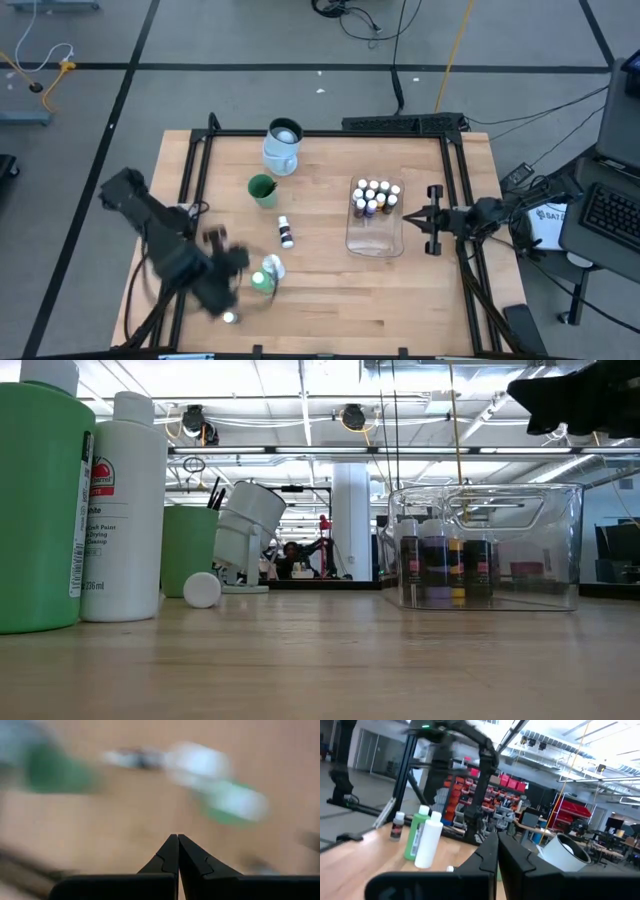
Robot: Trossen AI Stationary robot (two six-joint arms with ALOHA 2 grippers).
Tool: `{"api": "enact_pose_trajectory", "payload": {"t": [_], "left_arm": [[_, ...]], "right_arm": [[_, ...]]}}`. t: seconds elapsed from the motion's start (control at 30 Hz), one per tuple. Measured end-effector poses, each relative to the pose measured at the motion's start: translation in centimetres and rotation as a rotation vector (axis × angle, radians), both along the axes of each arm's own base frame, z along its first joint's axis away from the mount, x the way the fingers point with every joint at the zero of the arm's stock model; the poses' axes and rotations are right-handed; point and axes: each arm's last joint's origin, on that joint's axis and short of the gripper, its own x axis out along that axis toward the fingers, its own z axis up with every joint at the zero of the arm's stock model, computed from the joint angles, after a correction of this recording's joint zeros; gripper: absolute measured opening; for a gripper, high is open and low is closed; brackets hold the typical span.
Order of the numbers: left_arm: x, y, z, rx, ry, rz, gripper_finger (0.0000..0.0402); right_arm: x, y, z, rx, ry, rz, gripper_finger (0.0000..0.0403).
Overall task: Pick & Place Paint Supplies
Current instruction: Put the gray paint bottle into the transparent bin
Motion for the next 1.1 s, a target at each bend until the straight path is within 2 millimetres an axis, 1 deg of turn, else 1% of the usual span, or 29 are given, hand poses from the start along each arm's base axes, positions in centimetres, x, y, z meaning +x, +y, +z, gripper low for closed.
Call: {"api": "enact_pose_trajectory", "payload": {"t": [0.03,0.1,0.13,0.2,0.27,0.37,0.53,0.67,0.83,0.93,1.1], "left_arm": [[-0.2,-1.6,-0.2,-0.076,0.006,-0.056,0.0001],[-0.8,-4.3,-0.6,-0.16,0.016,-0.117,0.0001],[-1.1,-5.1,-0.9,-0.167,0.028,-0.11,0.0001],[-2.0,-6.0,-1.4,-0.147,0.04,-0.034,0.0001],[-2.8,-6.1,-1.2,-0.151,0.018,0.075,0.0001],[-3.5,-6.1,-1.2,-0.167,0.015,0.214,0.0007],[-3.5,-6.2,-1.1,-0.212,0.001,0.319,0.0045],[-3.3,-6.7,-1.1,-0.273,-0.008,0.314,0.0094],[-2.9,-7.2,-1.2,-0.301,-0.045,0.3,0.0172],[-2.2,-7.9,-1.9,-0.309,-0.045,0.313,0.021],[-1.2,-9.5,-3.6,-0.297,-0.016,0.212,0.0248]], "right_arm": [[0.0,0.0,0.1,0.012,-0.007,0.002,0.0004],[0.0,0.0,0.2,0.04,-0.016,0.011,0.0004],[0.0,0.0,0.1,0.049,-0.013,0.014,0.0004],[0.0,0.0,0.0,0.046,0.002,0.014,0.0004],[0.1,0.0,-0.2,0.014,0.017,0.007,0.0004],[0.1,0.0,-0.1,-0.016,0.01,0.001,0.0004],[0.1,0.0,-0.1,-0.016,0.012,0.001,0.0004],[0.1,0.0,-0.1,-0.017,0.013,0.001,0.0004],[0.1,0.0,-0.2,-0.022,0.018,-0.001,0.0004],[0.1,0.0,-0.2,-0.022,0.019,-0.001,0.0004],[0.1,0.0,-0.3,-0.012,0.027,0.002,0.0004]]}}
